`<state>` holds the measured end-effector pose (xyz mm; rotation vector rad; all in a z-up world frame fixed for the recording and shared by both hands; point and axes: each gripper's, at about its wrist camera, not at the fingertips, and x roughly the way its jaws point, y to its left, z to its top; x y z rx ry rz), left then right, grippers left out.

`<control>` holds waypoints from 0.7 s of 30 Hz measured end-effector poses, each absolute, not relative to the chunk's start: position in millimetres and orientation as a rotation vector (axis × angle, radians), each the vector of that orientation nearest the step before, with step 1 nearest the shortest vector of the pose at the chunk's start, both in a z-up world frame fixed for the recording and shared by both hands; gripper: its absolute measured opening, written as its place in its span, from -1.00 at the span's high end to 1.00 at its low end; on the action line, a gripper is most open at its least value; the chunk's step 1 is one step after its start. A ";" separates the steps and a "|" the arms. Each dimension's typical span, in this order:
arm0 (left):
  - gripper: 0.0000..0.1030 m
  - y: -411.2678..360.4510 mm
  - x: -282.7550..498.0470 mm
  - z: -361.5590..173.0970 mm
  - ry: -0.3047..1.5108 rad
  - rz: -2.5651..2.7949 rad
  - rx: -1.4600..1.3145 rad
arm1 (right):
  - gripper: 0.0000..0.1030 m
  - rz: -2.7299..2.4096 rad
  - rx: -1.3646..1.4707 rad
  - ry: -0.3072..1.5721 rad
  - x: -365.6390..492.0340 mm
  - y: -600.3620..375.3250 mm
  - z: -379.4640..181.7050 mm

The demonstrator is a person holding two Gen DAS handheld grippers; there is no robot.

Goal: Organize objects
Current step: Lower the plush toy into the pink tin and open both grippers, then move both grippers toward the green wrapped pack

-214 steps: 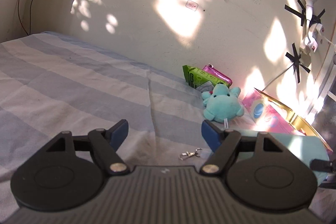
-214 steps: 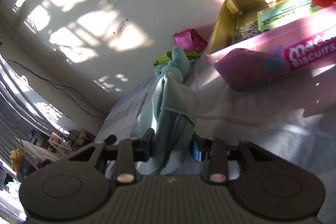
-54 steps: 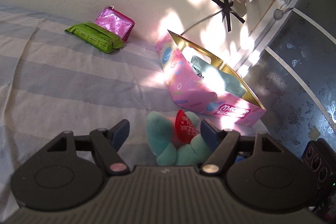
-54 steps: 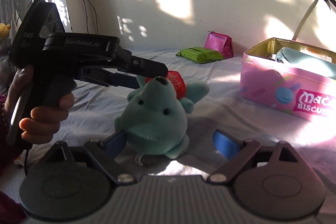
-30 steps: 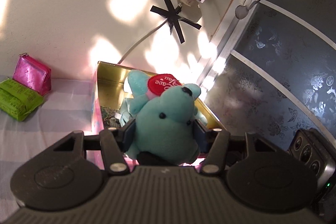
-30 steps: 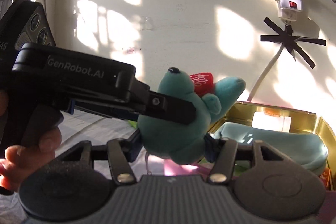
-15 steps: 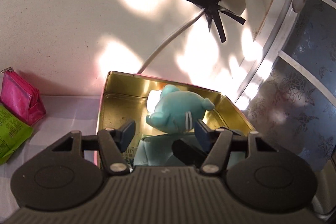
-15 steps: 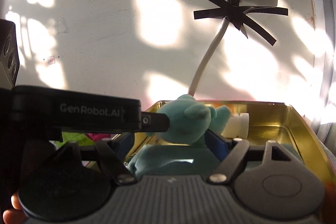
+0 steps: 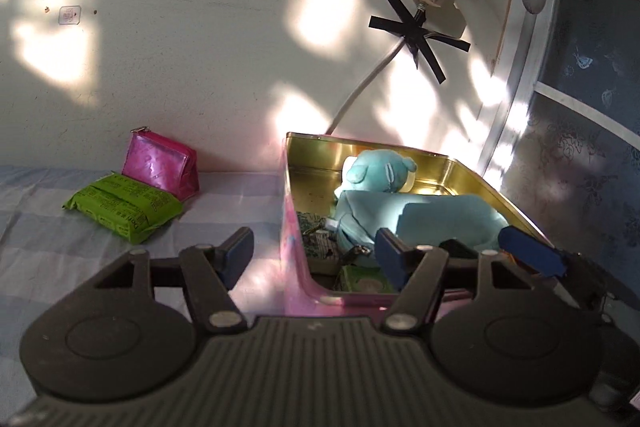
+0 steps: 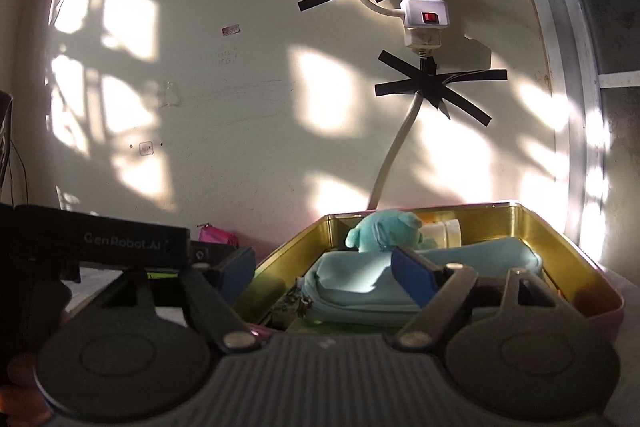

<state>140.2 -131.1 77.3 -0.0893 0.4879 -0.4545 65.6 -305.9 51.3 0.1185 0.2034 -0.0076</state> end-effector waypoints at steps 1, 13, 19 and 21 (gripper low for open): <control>-0.34 -127.0 135.3 74.6 0.495 -0.444 -0.084 | -0.50 -0.011 0.109 0.199 57.7 -300.6 49.6; -0.34 -93.2 89.1 29.7 0.563 -0.291 0.015 | -0.49 0.004 0.187 0.351 12.1 -280.7 15.3; -0.34 -85.8 76.3 13.2 0.562 -0.256 0.046 | -0.49 -0.026 0.187 0.341 5.0 -279.8 15.6; -0.34 -84.8 73.7 9.4 0.553 -0.244 0.064 | -0.49 -0.032 0.185 0.338 4.3 -279.3 16.1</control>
